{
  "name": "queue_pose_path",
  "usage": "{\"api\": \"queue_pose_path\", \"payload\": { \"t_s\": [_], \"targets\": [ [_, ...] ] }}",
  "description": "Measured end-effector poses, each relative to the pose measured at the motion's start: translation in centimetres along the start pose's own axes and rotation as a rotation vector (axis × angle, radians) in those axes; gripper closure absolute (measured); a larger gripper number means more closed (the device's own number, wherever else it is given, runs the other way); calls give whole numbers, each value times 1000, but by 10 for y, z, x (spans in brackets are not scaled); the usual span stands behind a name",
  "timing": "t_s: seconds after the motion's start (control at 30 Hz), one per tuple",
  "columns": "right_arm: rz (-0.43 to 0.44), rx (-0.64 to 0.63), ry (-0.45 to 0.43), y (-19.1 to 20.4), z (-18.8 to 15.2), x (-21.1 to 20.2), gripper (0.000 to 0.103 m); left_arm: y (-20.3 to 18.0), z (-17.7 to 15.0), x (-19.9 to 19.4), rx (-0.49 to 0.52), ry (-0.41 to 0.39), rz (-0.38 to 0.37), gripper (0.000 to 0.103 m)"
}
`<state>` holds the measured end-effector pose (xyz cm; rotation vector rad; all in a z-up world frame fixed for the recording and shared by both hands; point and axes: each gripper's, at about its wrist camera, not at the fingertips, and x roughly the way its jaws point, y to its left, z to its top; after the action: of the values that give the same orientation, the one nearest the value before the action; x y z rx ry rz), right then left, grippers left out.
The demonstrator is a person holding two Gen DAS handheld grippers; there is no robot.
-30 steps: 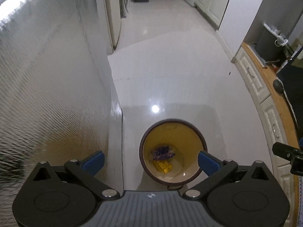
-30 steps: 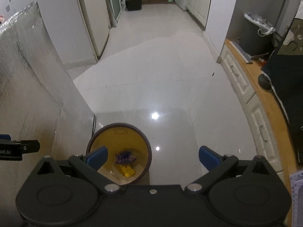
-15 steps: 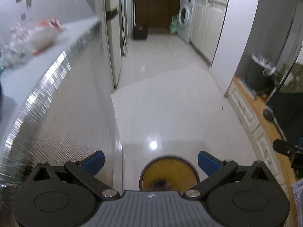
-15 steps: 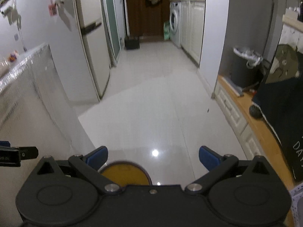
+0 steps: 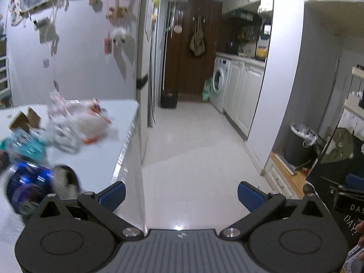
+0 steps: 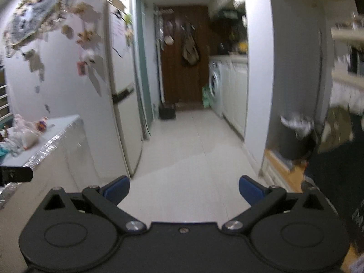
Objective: Collect trash
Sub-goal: 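Move both open tools back toward the trash on the table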
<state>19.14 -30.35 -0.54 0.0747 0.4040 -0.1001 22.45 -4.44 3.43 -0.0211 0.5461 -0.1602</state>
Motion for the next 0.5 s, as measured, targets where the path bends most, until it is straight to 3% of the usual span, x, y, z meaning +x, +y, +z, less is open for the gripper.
{"api": "queue_pose_path", "payload": {
  "t_s": [0.27,0.5],
  "targets": [
    [98,-21,-98,22,24,-25,0,31,21,-65,42,-120,43,0],
    [230,-15,-152,55,54,-31,0,73,41,-96,67,-173,92,0]
  ]
}}
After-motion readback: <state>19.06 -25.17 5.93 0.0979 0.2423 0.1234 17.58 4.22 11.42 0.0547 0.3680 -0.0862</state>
